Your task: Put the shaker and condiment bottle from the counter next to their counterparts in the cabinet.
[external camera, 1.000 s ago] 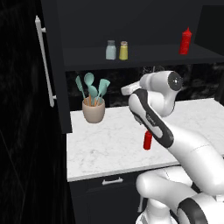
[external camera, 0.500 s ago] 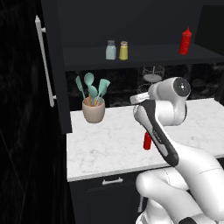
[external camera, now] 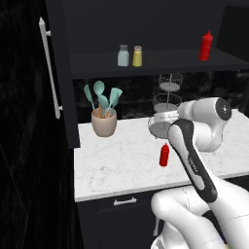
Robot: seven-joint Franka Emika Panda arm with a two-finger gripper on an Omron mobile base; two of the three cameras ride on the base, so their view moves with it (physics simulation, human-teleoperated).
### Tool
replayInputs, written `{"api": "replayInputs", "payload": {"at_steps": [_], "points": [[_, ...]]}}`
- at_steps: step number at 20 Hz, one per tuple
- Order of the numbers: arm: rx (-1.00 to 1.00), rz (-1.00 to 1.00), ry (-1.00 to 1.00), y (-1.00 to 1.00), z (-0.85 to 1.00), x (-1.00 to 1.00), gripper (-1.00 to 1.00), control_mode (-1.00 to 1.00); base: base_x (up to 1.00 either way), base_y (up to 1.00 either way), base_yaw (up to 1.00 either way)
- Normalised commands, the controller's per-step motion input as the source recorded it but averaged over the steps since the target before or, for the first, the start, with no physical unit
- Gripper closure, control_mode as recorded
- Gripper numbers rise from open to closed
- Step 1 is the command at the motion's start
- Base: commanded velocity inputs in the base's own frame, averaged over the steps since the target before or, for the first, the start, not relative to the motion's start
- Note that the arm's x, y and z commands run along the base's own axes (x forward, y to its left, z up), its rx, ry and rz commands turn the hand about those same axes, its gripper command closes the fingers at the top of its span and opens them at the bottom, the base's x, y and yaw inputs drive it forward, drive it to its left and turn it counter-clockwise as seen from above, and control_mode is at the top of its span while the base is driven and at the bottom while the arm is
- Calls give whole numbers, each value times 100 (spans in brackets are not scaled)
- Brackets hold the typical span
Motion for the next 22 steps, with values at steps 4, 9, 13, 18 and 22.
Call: {"api": "replayInputs", "payload": {"at_steps": [4,9,13,18,22], "points": [[6,45,0,-48,-44,-20,-100,-100,0,0,0],[-4,45,-4,-31,-53,-16,-100,-100,0,0,0],[-3,45,-10,-21,-18,-12,-100,-100,0,0,0],[0,8,-11,1,0,-28,-100,-100,0,0,0],[-15,1,-13,18,-1,-1,-100,-100,0,0,0]]}}
